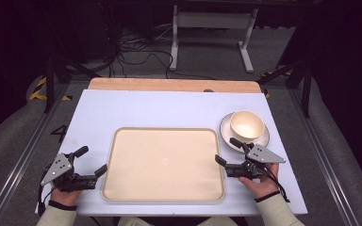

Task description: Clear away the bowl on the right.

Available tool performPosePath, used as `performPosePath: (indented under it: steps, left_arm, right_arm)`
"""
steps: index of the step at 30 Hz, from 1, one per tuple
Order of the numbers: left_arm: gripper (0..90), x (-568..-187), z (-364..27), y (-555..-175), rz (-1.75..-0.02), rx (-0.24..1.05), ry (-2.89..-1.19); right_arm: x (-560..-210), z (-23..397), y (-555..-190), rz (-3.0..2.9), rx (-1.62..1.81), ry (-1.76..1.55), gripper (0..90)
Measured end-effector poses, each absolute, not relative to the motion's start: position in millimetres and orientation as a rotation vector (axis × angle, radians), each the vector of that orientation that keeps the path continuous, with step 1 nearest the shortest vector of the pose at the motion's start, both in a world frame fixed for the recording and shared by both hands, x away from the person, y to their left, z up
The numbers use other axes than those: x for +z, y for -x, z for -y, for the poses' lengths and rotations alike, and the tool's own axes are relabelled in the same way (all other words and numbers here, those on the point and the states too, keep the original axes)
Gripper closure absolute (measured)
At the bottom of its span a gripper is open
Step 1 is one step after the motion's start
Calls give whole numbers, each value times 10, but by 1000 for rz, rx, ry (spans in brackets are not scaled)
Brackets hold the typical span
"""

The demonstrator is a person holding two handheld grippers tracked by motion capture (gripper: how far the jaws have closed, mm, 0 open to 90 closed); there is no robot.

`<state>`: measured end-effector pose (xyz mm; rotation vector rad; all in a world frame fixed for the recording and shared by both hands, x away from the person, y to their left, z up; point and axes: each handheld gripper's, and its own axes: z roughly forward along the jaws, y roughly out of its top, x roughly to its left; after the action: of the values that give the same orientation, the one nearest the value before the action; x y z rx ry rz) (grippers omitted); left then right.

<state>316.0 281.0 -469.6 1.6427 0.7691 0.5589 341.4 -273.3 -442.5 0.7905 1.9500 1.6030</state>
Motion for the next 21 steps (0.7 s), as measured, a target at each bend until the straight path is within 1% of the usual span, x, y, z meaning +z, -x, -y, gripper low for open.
performPosePath:
  steps: [21]
  left_arm:
    - [6,-4694,-2812,-3161,-767,556,-1649]
  right_arm:
    - [-4134,2685,-3374,-1911,1678,-757,156]
